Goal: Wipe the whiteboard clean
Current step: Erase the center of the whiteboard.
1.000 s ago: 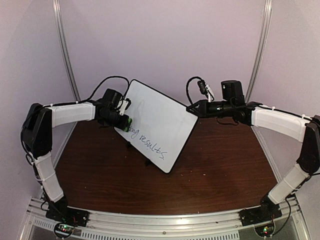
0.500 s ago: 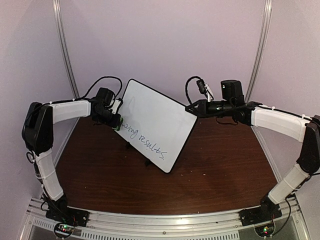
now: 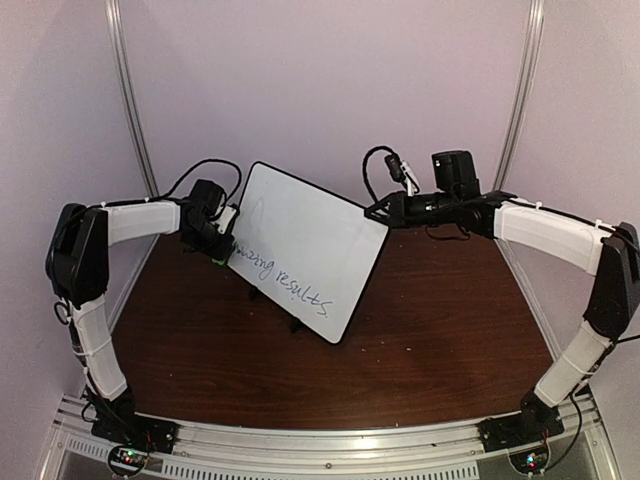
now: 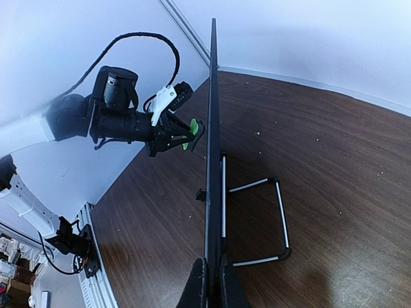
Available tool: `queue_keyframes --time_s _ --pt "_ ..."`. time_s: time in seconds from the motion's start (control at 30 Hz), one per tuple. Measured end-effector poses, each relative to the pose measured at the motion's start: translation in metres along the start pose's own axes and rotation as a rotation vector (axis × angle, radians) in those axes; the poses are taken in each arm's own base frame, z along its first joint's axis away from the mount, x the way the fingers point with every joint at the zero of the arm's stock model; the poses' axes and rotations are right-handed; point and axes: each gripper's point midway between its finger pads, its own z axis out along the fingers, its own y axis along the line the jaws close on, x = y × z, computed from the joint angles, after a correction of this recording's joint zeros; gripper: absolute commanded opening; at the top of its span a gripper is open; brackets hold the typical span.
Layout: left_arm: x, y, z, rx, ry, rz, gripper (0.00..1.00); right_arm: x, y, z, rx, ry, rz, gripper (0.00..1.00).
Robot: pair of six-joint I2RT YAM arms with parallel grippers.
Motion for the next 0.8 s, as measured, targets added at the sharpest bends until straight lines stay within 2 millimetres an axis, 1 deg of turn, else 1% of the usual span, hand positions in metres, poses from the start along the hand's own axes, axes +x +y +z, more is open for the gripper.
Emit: queue_keyframes --time_s 0.1,0.2,0.27,0.37,0.43,0.5,0.57,0.73,0.8 --pt "-0.009 0.01 -0.001 -0.012 -0.016 0.011 0.06 -0.002 -0.001 0.003 -0.001 0.011 0.003 0.0" --pt "-0.033 0.018 -0.005 -0.015 -0.068 0.019 0.06 -0.001 -0.001 0.006 -0.005 0.023 0.006 0.0" --pt "-0.048 0.019 -0.01 -0.005 -0.108 0.025 0.06 0.0 -0.002 0.007 -0.005 0.027 0.009 0.0" --pt "-0.056 0.016 -0.013 0.014 -0.134 0.028 0.05 0.001 -0.002 0.007 -0.005 0.028 0.01 0.0" --pt "-0.053 0.014 -0.011 0.022 -0.124 0.029 0.05 0.001 -0.003 0.008 -0.004 0.031 0.012 0.0" --pt "-0.044 0.011 -0.007 0.032 -0.102 0.031 0.05 0.002 -0.003 0.008 -0.002 0.034 0.015 0.0" --pt "-0.031 0.008 -0.001 0.039 -0.071 0.03 0.05 0.003 -0.004 0.008 0.0 0.037 0.02 0.0" --pt "0.014 0.0 0.015 0.056 0.044 0.031 0.05 0.003 -0.005 0.008 0.006 0.038 0.026 0.0" --pt "0.023 -0.002 0.017 0.058 0.069 0.03 0.05 0.003 -0.005 0.008 0.006 0.038 0.026 0.0"
